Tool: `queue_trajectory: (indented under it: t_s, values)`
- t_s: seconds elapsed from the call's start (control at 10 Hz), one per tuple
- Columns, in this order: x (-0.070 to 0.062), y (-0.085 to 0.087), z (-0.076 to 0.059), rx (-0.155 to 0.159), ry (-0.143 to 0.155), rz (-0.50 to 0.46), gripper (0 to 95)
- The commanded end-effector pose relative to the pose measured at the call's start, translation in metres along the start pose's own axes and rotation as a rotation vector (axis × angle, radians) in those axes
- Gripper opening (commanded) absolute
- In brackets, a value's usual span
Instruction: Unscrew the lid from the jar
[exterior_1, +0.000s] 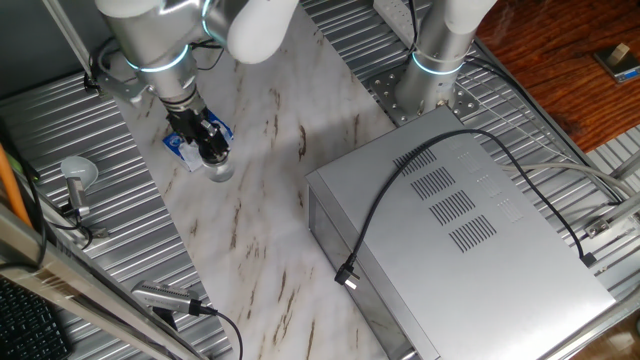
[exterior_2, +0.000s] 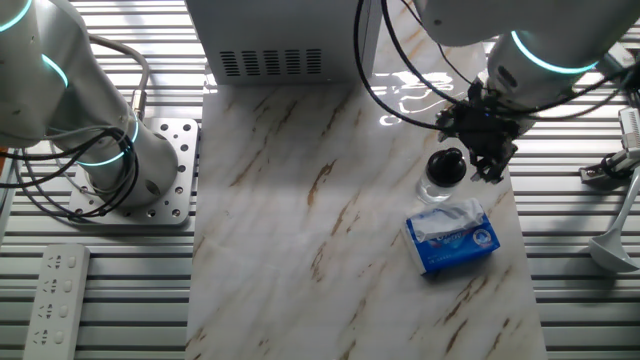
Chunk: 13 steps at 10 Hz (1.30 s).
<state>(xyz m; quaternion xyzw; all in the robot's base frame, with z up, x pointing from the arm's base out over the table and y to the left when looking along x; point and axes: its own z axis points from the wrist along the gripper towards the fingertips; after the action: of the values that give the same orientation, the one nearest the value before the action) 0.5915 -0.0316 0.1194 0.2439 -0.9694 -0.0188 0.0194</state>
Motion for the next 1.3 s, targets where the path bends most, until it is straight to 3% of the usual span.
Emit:
queue_trajectory:
  t_s: [0.1,0.5,0.8,0.9,1.3]
  values:
    - [0.0001,-0.0011,0.0041,-0.041,-0.021,0.144,76.0]
    - [0.0,-0.0015,0.0067,-0.051,-0.026,0.216,76.0]
    - [0.0001,-0.0016,0.0076,-0.03,-0.022,0.248,76.0]
    - [0.0001,-0.0016,0.008,-0.008,-0.014,0.263,76.0]
    - [0.0017,-0.002,0.0123,0.007,-0.019,0.311,76.0]
